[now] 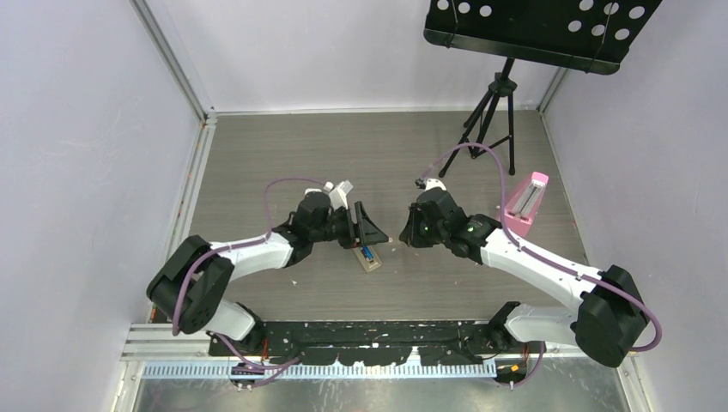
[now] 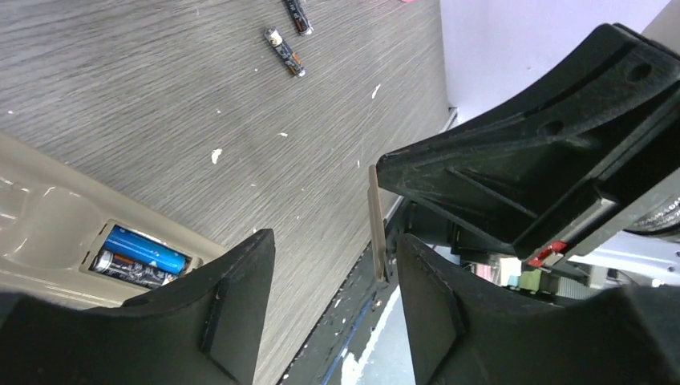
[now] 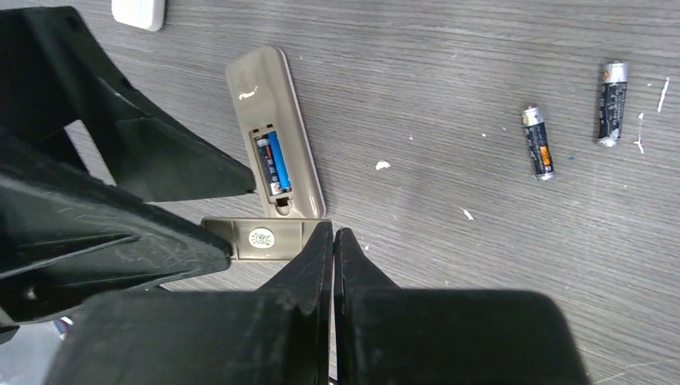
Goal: Load the batteries into the remote control
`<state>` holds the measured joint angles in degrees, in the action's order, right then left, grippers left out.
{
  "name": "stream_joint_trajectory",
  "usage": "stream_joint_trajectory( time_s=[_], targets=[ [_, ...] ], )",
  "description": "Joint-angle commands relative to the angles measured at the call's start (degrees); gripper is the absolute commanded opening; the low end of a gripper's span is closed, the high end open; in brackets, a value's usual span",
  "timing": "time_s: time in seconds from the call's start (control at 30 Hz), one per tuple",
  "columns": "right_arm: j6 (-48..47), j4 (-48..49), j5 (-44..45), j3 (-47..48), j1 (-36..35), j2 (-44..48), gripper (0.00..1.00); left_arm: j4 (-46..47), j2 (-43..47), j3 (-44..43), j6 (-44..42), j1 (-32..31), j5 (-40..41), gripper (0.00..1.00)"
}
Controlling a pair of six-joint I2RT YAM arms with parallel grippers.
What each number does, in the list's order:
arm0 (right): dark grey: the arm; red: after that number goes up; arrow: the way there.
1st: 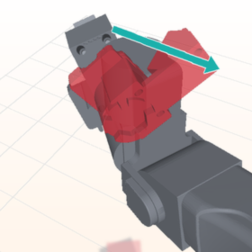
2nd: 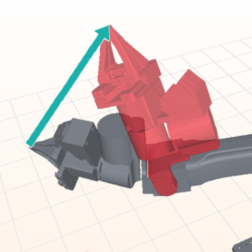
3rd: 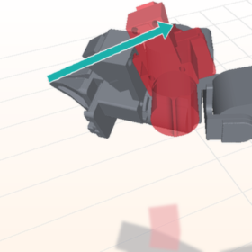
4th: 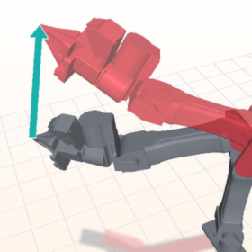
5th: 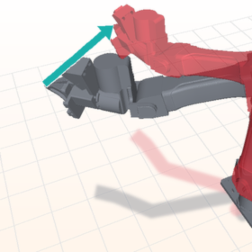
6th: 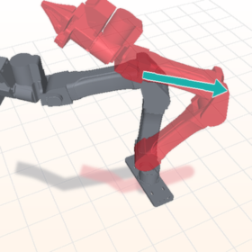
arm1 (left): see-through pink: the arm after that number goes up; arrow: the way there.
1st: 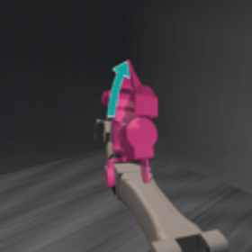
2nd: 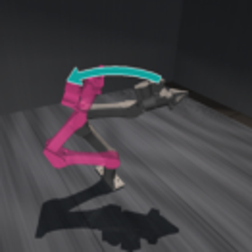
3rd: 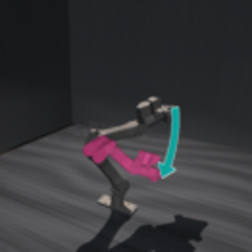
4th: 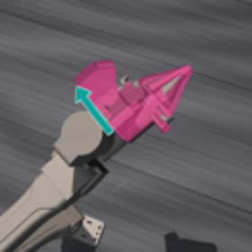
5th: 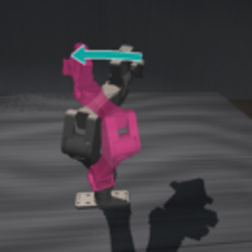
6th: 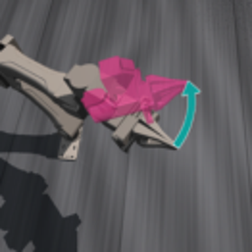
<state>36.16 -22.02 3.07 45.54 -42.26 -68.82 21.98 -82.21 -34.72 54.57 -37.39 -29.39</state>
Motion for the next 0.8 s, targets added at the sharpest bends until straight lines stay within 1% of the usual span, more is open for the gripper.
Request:
stream_joint_trajectory(
  time_s=[0.0, 0.07, 0.1, 0.13, 0.2, 0.23, 0.27, 0.3, 0.4, 0.43, 0.47, 0.5, 0.57, 0.63, 0.77],
  targets=[
    [0.82, 3.76, -1.20, 3.14, 0.17, 1.22, 0.00, 9.47, -2.57, -1.41, 7.01, 0.19, -3.61, 0.56],
    [0.56, 4.07, -1.91, 3.73, 0.16, 0.86, 0.00, 11.93, -3.73, -1.39, 8.40, 0.27, -4.01, 0.46],
    [0.60, 4.26, -2.13, 3.76, 0.16, 0.79, 0.00, 12.85, -4.16, -1.31, 8.75, 0.26, -4.01, 0.39],
    [0.58, 4.31, -2.26, 3.89, 0.16, 0.72, 0.00, 13.73, -4.52, -1.37, 9.06, 0.25, -4.04, 0.31],
    [0.89, 4.16, -2.28, 4.07, 0.16, 0.70, 0.00, 14.77, -5.08, -1.66, 9.05, 0.28, -4.81, 0.05],
    [1.23, 4.00, -2.29, 4.16, 0.16, 0.70, 0.00, 14.98, -5.14, -1.86, 8.54, 0.25, -5.37, 0.00],
    [1.67, 3.70, -2.34, 4.39, 0.16, 0.70, 0.01, 15.12, -5.03, -2.17, 7.75, 0.22, -5.94, 0.00],
    [2.40, 3.10, -2.29, 4.65, 0.16, 0.77, 0.11, 15.21, -4.65, -2.27, 6.54, 0.28, -6.49, 0.00],
    [5.28, 1.92, -2.30, 4.96, 0.29, 2.81, 0.51, 14.57, -1.78, -2.39, -0.22, 0.74, -7.16, 0.00],
    [6.31, 1.96, -2.28, 4.73, 0.44, 4.16, 0.60, 13.68, -0.46, -2.60, -2.88, 0.88, -7.15, 0.00],
    [7.24, 2.40, -2.28, 4.36, 0.55, 5.69, 0.66, 12.35, 0.83, -2.98, -5.91, 1.02, -7.27, 0.00],
    [8.49, 3.09, -2.28, 3.93, 0.70, 7.49, 0.71, 10.85, 2.17, -3.58, -8.73, 1.27, -7.48, 0.00],
    [12.75, 4.59, -2.28, 3.04, 0.98, 10.92, 0.74, 8.22, 4.82, -4.65, -13.77, 1.42, -8.39, 0.00],
    [20.50, 5.80, -2.13, 2.09, 1.28, 13.45, 0.74, 7.40, 7.08, -5.26, -18.03, 1.43, -8.49, 0.00],
    [38.83, 7.57, 1.09, 0.08, 1.48, 15.78, 0.62, 5.52, 10.84, -6.61, -29.40, 1.39, -7.10, 0.00]
  ],
)
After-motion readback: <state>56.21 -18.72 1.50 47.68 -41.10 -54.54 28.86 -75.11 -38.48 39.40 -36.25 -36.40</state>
